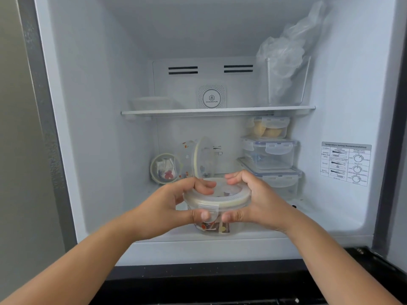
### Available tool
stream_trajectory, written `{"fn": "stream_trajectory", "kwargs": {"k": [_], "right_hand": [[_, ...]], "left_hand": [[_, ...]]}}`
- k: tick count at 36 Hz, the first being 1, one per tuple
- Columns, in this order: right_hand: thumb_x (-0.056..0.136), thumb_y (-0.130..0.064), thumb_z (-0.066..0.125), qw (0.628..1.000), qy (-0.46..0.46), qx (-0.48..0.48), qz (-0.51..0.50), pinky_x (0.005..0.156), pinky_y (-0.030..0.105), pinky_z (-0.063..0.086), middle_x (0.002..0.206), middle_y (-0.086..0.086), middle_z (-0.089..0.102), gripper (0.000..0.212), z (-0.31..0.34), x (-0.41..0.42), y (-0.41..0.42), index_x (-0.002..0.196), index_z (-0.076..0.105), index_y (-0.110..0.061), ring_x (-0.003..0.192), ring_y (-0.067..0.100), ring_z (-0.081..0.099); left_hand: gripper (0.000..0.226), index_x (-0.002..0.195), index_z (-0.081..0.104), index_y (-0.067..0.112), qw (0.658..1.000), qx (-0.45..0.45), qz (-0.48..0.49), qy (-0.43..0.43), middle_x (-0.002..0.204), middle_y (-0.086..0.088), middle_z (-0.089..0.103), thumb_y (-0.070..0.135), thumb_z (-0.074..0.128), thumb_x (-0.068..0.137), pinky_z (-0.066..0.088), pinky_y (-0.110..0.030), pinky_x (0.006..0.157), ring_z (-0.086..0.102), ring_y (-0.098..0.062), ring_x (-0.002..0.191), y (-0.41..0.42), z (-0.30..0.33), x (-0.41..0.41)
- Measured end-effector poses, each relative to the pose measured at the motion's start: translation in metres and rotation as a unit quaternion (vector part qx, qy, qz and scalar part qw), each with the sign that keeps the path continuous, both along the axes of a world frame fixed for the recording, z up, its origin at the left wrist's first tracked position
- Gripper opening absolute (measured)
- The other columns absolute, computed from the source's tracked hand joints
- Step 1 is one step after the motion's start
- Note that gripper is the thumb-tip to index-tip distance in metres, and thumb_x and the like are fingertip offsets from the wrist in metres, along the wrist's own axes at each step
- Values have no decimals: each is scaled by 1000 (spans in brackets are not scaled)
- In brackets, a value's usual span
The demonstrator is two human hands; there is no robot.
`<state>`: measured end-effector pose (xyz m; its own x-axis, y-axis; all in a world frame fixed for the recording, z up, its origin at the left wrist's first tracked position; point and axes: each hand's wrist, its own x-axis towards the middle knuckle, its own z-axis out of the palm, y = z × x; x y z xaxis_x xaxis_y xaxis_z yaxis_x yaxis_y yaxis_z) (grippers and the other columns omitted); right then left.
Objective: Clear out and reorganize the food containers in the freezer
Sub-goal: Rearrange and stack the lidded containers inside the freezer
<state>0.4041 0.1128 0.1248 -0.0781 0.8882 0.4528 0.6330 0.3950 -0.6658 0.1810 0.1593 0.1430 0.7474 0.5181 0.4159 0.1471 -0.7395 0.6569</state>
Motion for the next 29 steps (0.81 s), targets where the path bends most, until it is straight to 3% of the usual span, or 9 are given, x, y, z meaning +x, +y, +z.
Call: {"fn": "stream_trajectory", "kwargs": {"k": [7,17,19,24,29], "right_hand": [[37,-76,75,1000,-5,11,-5,101,20,36,133,-24,45,90,-2,0,-3,113,50,-37,124,-5,42],[33,-81,71,997,-66,-13,-23,104,24,31,137,-32,39,100,6,-8,-13,121,46,-41,129,-6,34],[34,-80,72,997,-67,-11,-28,102,22,30,136,-32,39,99,5,-10,-14,121,46,-41,129,-7,34],[38,-76,73,998,-53,-3,-27,93,15,30,136,-31,40,93,4,-12,-16,120,47,-41,127,-8,35],[39,-76,73,998,-48,2,-32,100,22,32,136,-31,41,91,1,-13,-15,119,47,-41,127,-7,37]], "left_hand": [[42,111,62,28,1000,10,10,25,129,26,54,34,74,71,32,-2,96,47,10,120,1,1,-1],[42,109,62,32,997,57,44,6,127,27,55,42,72,69,32,-2,96,46,14,118,-5,-6,4],[43,110,61,36,995,77,54,11,128,26,54,47,69,69,32,-5,98,45,13,120,-5,-8,3],[48,114,55,46,991,112,65,16,130,30,51,60,63,69,38,-33,107,45,5,124,-4,-11,2],[53,116,55,47,990,123,70,12,128,30,53,63,62,66,40,-35,105,45,6,124,-1,-10,2]]}}
